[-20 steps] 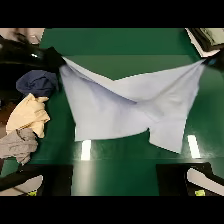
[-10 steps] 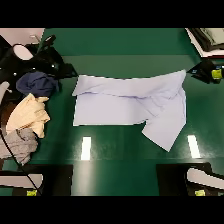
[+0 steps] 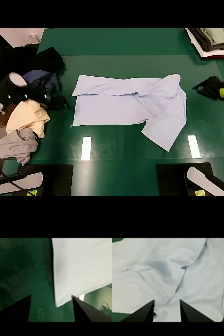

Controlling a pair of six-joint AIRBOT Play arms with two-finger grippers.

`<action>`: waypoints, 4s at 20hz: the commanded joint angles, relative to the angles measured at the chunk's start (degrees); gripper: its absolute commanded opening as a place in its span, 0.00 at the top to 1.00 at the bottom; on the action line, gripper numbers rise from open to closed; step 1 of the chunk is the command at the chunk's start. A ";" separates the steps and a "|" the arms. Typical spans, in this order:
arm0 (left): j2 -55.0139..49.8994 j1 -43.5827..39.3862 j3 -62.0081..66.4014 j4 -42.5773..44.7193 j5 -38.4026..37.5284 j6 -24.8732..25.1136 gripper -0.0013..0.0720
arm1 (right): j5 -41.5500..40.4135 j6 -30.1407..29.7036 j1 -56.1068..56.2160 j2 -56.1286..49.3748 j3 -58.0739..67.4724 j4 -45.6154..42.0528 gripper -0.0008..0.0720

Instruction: Fold the shirts.

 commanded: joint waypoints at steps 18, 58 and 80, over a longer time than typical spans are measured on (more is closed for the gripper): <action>1.31 -6.86 -13.84 -12.17 8.70 6.88 0.95 | 1.99 -0.33 -0.87 2.49 -5.38 -6.01 0.50; 21.70 -0.22 68.04 1.31 5.42 -4.50 0.95 | -15.82 -1.27 4.50 13.42 43.01 12.96 0.97; 2.12 -0.28 27.28 1.07 -1.62 -5.81 0.95 | 16.04 8.50 19.65 -18.62 37.27 -22.36 0.97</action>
